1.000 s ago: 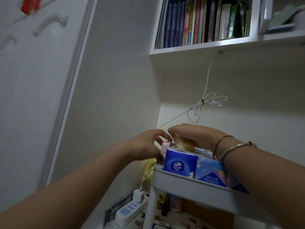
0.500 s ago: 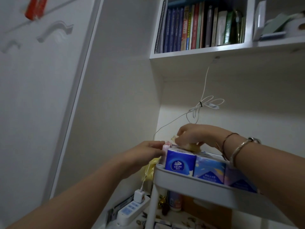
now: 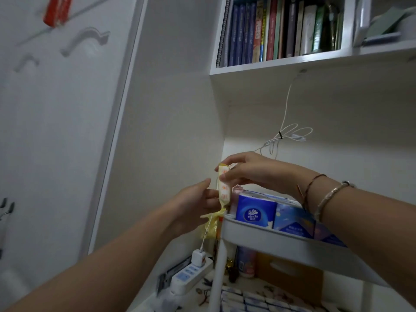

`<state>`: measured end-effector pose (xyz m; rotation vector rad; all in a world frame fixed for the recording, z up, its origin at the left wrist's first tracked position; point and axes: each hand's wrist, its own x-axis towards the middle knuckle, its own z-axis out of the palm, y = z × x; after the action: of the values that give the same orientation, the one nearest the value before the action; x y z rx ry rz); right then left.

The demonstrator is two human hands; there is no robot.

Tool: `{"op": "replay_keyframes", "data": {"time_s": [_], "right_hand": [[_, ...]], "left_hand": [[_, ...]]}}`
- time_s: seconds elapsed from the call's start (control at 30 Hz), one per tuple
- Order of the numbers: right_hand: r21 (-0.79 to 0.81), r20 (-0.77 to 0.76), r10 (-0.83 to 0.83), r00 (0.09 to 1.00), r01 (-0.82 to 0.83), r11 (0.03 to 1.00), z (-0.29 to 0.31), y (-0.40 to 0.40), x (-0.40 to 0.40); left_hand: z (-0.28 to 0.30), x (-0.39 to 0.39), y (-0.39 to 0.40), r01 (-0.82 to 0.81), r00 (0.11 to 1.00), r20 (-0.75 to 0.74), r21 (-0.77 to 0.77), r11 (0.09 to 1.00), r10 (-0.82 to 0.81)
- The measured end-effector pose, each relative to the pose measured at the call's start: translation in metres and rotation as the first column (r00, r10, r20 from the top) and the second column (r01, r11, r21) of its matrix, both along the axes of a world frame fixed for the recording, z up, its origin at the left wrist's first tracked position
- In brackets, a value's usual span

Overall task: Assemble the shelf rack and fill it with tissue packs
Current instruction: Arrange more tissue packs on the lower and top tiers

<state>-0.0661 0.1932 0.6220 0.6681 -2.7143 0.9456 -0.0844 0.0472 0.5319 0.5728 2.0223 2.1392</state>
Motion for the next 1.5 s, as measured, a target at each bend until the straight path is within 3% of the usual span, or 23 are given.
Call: {"op": "replay_keyframes", "data": {"time_s": [0.37,0.6,0.87,0.97,1.27,1.5], "right_hand": [[0.293,-0.114,-0.082,0.990,0.112,0.949,0.003,-0.012,0.017],[0.335,-0.112,-0.149,0.983,0.178,0.925,0.008,-0.004,0.023],[0.541,-0.132,-0.255,0.958,0.285,0.791,0.006,-0.005,0.034],[0.481,-0.121,-0.252,0.960,0.279,0.831,-0.001,-0.002,0.041],[0.181,-0.387,-0.227,0.894,0.315,0.932,-0.035,0.040,0.109],[0.048,-0.543,-0.329,0.773,0.419,0.907,-0.085,0.085,0.185]], "left_hand": [[-0.001,0.009,-0.001,0.047,0.999,0.006,-0.022,0.999,-0.047],[-0.001,0.011,0.003,0.026,1.000,0.009,-0.066,0.997,-0.026],[-0.003,0.023,0.008,-0.018,1.000,0.005,-0.081,0.997,0.019],[-0.002,0.030,0.009,-0.058,0.998,-0.005,-0.080,0.995,0.058],[-0.011,0.089,0.013,-0.242,0.970,-0.054,-0.139,0.960,0.236],[-0.027,0.162,0.034,-0.354,0.928,-0.168,-0.131,0.926,0.331]]}}
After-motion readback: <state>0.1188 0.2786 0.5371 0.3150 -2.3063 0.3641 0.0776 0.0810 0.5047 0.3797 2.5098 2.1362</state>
